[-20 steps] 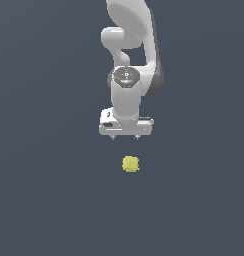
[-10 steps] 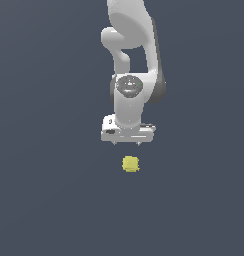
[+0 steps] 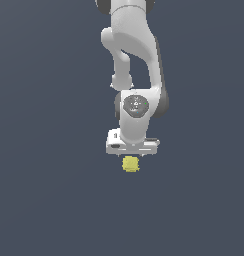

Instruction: Pick up the object and move it to a goal position.

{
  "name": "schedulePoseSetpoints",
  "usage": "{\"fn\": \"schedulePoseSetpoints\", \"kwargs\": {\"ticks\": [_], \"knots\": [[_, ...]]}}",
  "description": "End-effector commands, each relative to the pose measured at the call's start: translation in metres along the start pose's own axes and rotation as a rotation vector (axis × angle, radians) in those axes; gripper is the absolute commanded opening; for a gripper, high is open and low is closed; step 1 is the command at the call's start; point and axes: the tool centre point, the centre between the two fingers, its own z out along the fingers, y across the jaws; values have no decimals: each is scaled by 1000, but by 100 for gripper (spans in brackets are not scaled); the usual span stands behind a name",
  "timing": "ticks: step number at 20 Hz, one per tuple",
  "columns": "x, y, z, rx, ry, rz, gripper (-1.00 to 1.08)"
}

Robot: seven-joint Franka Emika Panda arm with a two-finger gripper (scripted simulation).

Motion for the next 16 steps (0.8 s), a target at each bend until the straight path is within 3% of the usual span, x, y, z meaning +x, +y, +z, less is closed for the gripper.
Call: {"fn": "schedulePoseSetpoints", "kwargs": {"ticks": [1, 16], "knots": [[6, -3, 7, 0, 4, 3, 100], [10, -5, 36, 0, 5, 4, 100]]}}
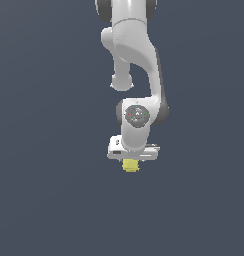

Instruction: Pick up the object and move it to a goal position.

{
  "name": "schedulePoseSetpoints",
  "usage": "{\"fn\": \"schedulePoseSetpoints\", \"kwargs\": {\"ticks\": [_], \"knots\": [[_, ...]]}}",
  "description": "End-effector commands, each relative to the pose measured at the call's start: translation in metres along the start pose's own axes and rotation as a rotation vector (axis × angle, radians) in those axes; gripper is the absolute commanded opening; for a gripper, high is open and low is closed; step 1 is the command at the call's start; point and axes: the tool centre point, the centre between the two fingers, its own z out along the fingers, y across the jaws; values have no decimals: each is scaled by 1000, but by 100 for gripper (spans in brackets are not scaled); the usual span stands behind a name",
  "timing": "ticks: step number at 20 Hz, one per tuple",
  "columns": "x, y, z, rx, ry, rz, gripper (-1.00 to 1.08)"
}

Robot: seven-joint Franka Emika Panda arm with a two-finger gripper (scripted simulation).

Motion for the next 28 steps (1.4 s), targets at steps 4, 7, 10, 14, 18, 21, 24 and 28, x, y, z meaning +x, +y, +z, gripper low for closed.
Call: {"fn": "schedulePoseSetpoints", "kwargs": {"ticks": [4, 7, 10, 14, 18, 21, 24, 28], "knots": [[-1, 0, 27, 0, 0, 0, 100], [0, 0, 34, 0, 0, 0, 100], [1, 0, 35, 0, 0, 0, 100], [1, 0, 35, 0, 0, 0, -100], [1, 0, 35, 0, 0, 0, -100], [1, 0, 35, 0, 0, 0, -100], [1, -1, 32, 0, 0, 0, -100], [0, -3, 19, 0, 0, 0, -100]]}}
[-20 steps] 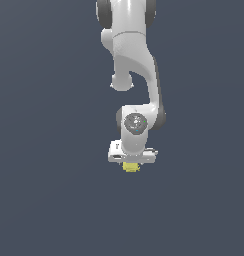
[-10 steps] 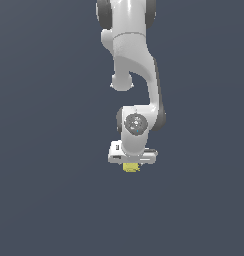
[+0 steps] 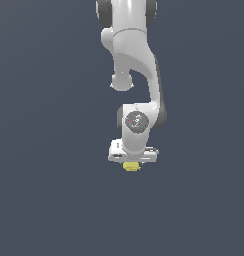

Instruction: Pick up the object and move it to a goal position.

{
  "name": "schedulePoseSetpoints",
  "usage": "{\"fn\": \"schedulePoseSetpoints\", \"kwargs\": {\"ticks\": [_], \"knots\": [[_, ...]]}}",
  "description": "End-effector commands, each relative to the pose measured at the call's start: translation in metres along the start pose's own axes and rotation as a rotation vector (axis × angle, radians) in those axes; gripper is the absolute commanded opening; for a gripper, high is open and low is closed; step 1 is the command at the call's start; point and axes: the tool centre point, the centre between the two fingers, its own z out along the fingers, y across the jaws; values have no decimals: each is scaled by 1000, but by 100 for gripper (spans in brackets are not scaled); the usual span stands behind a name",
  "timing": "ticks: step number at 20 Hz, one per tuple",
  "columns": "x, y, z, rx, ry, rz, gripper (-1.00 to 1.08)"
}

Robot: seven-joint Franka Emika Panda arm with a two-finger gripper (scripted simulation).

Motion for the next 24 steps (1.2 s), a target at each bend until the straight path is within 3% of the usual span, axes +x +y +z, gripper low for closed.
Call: {"fn": "schedulePoseSetpoints", "kwargs": {"ticks": [1, 18, 24], "knots": [[0, -2, -11, 0, 1, 0, -100], [-7, -31, -166, 0, 1, 0, -100], [-8, -38, -200, 0, 1, 0, -100]]}}
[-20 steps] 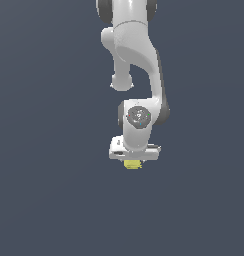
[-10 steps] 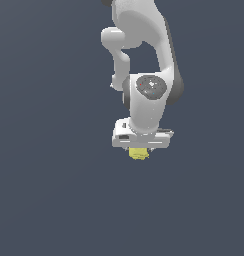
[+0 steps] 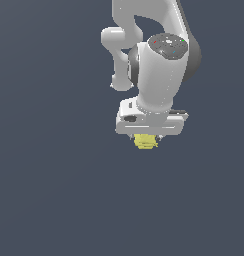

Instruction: Pick up the object and move it to a goal position.

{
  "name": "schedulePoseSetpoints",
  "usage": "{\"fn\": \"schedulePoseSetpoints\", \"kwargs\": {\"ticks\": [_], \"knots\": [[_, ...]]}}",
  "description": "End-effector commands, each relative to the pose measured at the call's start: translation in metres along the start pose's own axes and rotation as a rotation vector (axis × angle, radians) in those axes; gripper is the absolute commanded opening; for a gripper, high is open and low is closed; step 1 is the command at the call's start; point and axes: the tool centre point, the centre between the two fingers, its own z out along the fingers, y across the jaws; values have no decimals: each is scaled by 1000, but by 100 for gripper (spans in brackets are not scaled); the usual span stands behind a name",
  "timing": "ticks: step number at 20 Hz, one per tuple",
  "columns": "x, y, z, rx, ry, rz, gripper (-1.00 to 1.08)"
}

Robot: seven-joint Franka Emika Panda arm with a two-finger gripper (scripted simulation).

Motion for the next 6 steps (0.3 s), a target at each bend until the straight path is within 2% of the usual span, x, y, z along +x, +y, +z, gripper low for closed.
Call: {"fn": "schedulePoseSetpoints", "kwargs": {"ticks": [1, 6], "knots": [[0, -2, -10, 0, -2, 0, -100], [1, -3, -16, 0, -2, 0, -100]]}}
